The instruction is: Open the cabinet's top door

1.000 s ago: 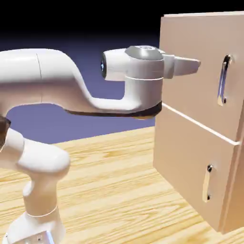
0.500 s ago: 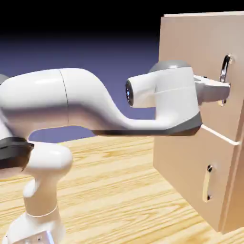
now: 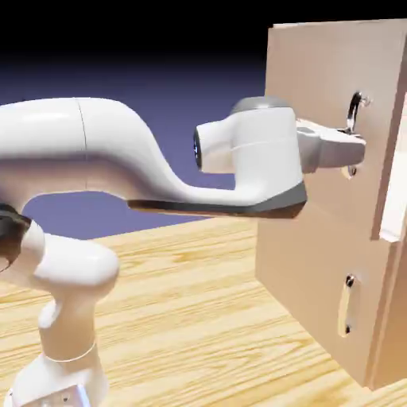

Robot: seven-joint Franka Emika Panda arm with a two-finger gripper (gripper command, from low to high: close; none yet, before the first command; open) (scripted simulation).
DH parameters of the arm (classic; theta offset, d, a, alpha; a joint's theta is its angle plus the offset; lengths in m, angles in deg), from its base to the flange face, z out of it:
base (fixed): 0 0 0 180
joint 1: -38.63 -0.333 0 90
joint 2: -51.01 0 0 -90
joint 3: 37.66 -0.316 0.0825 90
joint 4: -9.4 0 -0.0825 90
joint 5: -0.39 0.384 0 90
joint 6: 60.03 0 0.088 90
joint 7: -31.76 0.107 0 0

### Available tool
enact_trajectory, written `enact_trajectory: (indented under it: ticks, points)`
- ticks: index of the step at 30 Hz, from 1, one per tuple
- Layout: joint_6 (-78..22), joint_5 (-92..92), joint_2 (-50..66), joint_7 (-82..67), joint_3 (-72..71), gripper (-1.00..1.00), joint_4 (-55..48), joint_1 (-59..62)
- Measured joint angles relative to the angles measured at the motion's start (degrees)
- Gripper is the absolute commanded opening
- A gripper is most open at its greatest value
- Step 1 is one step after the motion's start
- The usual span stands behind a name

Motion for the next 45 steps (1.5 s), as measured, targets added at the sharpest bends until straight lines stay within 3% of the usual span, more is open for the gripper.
enact_trajectory:
  ticks: [12, 24, 36, 45]
  points:
    - [-7.44, 15.41, -5.33, -4.49, -20.28, -1.00, 16.96, 24.92]
    - [-13.46, 43.50, -19.67, -17.72, -41.70, -1.00, 32.48, 45.04]
    - [-29.56, 73.44, -35.82, -32.81, -60.03, -1.00, 40.99, 44.87]
    - [-47.68, 92.46, -40.44, -36.49, -78.71, -1.00, 39.54, 39.88]
